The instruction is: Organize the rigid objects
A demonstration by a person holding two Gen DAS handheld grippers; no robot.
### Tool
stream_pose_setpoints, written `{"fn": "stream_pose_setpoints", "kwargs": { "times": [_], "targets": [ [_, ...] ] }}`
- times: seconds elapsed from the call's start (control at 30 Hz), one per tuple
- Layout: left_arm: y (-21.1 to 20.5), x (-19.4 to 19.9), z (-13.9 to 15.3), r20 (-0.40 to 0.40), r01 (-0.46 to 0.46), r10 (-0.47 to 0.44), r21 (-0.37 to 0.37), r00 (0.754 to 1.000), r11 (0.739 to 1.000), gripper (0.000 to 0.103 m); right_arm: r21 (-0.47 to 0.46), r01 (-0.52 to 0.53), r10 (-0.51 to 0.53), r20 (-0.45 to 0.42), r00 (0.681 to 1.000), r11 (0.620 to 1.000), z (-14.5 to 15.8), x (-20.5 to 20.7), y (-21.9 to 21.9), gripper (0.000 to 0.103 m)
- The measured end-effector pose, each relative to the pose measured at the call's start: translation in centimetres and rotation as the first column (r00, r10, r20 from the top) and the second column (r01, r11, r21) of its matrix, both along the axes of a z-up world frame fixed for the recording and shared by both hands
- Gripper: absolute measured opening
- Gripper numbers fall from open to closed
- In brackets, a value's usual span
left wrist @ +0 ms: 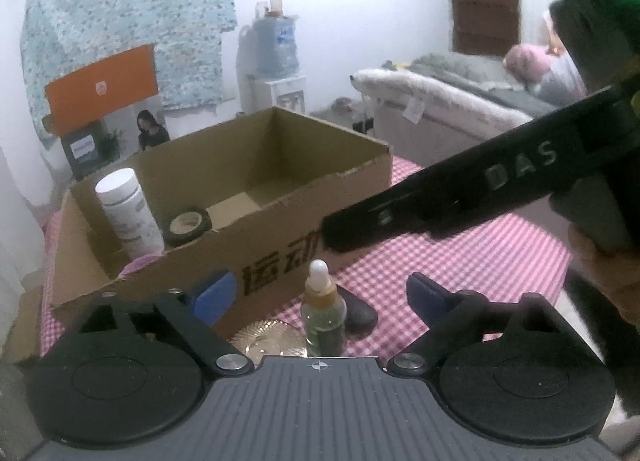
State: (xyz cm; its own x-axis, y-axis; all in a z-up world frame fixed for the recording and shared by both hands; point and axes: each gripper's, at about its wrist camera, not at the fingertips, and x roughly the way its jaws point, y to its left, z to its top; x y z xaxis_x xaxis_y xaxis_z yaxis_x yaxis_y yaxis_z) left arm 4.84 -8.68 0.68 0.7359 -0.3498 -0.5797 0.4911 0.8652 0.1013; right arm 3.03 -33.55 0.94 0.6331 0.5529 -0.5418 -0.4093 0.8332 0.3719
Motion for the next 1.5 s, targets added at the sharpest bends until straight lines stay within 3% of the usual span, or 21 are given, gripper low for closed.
{"fn": "stream_pose_setpoints", "kwargs": {
  "times": [0.1,0.23,0.6,0.8,0.93,1.2,1.37,1.5],
  "targets": [
    [-0.6,0.2,-0.9,-0.004,0.005,-0.005,0.029,1.0,1.0,0.073,-0.016,-0.02,0.02,-0.012,1.0,1.0,-1.1,-0.2,0.9,0.073],
    [-0.9,0.3,-1.6,-0.003,0.01,-0.01,0.057,1.0,0.998,0.06,-0.04,-0.05,0.048,-0.031,0.998,0.998,-2.1,0.2,2.0,0.061],
    [-1.8,0.6,-2.9,-0.01,0.018,-0.017,0.101,1.0,0.995,0.047,-0.081,-0.117,0.114,-0.044,0.993,0.99,-3.1,0.5,3.5,0.041],
    [-2.1,0.7,-3.4,-0.016,0.01,-0.008,0.115,1.0,0.993,0.034,-0.084,-0.124,0.12,-0.052,0.991,0.989,-3.1,0.8,3.6,0.033],
    [-2.1,0.5,-3.4,-0.014,0.005,-0.003,0.108,1.0,0.994,0.032,-0.088,-0.132,0.128,-0.058,0.99,0.987,-3.2,0.9,3.7,0.025],
    [-1.8,0.1,-2.7,0.0,0.006,-0.006,0.098,1.0,0.995,0.032,-0.097,-0.132,0.126,-0.059,0.99,0.987,-2.9,0.7,3.5,0.022],
    [-1.0,-0.8,-0.3,0.037,0.004,-0.007,0.071,0.999,0.997,0.031,-0.087,-0.136,0.132,-0.045,0.99,0.987,-1.5,0.1,3.3,0.022],
    [-0.1,-1.3,2.6,0.099,0.013,-0.018,0.052,0.995,0.999,0.031,-0.089,-0.156,0.157,0.003,0.988,0.984,1.3,-0.4,3.4,0.022]
  ]
}}
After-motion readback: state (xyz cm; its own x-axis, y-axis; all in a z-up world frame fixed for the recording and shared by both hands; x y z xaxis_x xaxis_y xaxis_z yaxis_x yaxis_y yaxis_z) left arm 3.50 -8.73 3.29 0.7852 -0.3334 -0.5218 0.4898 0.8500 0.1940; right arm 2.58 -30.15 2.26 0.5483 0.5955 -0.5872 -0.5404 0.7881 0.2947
